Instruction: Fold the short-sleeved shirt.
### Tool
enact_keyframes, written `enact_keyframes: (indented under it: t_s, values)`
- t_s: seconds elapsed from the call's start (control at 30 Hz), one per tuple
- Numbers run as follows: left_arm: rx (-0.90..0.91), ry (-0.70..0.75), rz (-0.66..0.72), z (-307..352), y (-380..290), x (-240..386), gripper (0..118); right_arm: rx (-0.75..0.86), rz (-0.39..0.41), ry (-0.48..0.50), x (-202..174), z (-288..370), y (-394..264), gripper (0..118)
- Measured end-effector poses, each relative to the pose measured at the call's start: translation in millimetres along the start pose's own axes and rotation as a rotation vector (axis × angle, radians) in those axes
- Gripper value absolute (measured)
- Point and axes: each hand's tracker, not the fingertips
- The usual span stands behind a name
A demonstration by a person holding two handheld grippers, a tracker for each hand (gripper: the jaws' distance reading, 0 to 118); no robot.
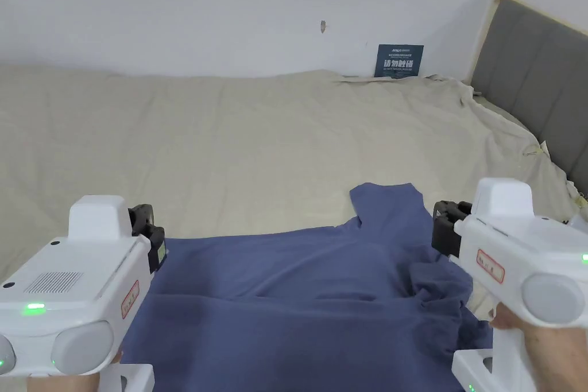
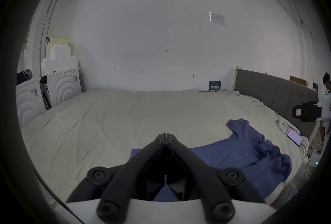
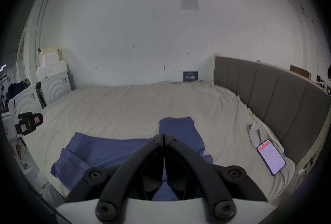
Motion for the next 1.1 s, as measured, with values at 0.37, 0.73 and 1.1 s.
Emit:
enact_keyframes:
  t_s: [0.37,0.73,1.1]
  values:
    - [-0.026,-0.007,0.025,-14.7,9.0,2.8,0,-0.328,-0.084,-0.014,43.2,-112.9,54.7,109]
    - [-0.047,0.008,0.052,-51.0,11.3,-1.8,0,-0.619,-0.132,-0.191,77.0,-222.3,39.4,109]
    - [-0.098,0.03,0.069,-85.7,0.3,-3.4,0,-0.686,-0.2,-0.233,96.6,-279.2,7.2,91]
